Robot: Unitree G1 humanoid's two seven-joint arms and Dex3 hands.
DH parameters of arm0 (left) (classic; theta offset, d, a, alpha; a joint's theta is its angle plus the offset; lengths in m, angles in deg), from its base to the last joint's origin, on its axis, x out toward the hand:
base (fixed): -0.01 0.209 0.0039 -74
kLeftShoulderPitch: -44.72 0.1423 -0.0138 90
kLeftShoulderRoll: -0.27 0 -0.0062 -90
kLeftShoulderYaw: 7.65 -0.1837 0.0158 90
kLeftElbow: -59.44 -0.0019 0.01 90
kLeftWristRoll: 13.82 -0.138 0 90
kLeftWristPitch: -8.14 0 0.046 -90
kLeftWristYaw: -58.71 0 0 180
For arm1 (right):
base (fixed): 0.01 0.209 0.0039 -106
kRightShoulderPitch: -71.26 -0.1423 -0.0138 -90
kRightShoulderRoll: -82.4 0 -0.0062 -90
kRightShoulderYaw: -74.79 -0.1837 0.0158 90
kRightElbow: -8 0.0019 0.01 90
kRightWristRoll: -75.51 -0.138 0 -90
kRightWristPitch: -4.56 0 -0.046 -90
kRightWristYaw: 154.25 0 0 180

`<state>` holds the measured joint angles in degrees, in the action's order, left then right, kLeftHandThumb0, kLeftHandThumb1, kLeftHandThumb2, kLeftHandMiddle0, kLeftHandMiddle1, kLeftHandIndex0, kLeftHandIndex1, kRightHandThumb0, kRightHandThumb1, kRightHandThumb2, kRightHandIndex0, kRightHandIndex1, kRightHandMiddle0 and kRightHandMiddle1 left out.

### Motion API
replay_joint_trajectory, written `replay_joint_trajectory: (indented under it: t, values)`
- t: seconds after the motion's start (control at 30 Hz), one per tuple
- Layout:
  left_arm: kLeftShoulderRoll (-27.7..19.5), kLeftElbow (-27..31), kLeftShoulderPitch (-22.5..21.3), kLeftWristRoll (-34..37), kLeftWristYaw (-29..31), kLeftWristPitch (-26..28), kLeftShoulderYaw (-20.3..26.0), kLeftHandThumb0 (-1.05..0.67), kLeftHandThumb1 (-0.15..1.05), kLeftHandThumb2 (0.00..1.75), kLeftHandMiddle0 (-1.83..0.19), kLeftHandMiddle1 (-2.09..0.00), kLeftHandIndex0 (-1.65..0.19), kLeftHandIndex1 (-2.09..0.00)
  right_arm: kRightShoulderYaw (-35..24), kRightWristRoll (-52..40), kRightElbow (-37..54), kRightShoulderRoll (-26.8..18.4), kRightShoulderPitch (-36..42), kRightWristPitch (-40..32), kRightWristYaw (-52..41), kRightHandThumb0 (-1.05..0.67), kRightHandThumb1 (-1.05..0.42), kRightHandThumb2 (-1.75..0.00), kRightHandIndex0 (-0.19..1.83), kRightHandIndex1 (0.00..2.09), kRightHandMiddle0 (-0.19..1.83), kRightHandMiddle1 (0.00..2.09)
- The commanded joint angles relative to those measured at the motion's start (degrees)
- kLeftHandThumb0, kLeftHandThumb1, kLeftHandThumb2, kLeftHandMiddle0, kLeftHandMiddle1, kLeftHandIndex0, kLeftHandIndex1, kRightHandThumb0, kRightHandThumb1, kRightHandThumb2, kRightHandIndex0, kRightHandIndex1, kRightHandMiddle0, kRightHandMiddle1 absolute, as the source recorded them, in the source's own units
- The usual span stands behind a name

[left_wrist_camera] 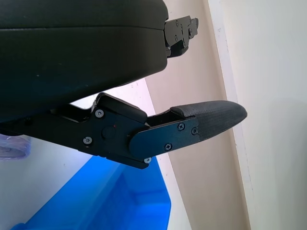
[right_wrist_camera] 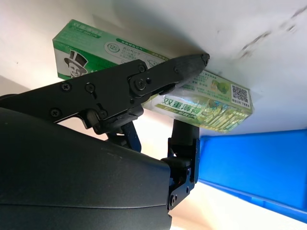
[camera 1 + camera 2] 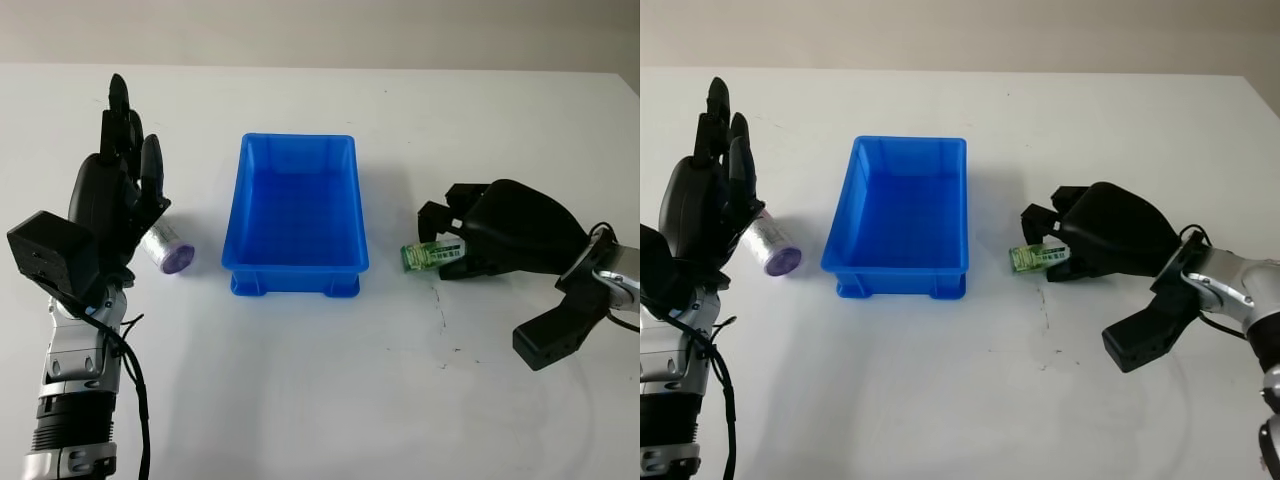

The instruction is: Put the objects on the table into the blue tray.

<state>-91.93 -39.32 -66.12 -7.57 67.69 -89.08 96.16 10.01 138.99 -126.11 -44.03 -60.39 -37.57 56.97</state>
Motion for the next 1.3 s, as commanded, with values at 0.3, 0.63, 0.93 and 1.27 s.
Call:
replay_joint_trajectory:
  t: [0.3,0.63,0.93,1.27]
  values:
    - [-0.6,0.2,-0.5,0.0,0.2,-0.3,-0.1,-0.83,1.05,0.7,0.19,0.0,0.19,0.0,-2.3,-7.8,-7.1,7.3,-15.4,-4.7,4.6,-0.41,-0.9,-0.05,0.95,2.01,0.82,1.93]
    - [-0.2,0.3,-0.5,-0.2,-0.4,-0.2,-0.2,-0.84,1.05,0.7,0.19,0.0,0.19,0.0,0.2,-9.2,-12.7,16.9,-26.9,-7.7,10.3,-0.44,-0.97,-0.08,1.2,2.09,1.03,2.09]
    - [0.1,1.1,0.0,0.0,-0.9,0.2,0.0,-0.83,1.05,0.69,0.19,0.0,0.19,0.0,2.9,-11.8,-18.4,25.6,-30.4,-6.4,8.6,-0.45,-1.05,-0.17,1.1,2.09,0.88,2.09]
    - [0.4,3.4,1.0,-0.4,-2.3,1.6,-0.2,-0.83,1.05,0.69,0.19,0.0,0.19,0.0,4.2,-16.1,-21.8,32.5,-29.3,-3.4,-2.4,-0.43,-1.05,-0.12,1.04,2.09,0.8,2.09]
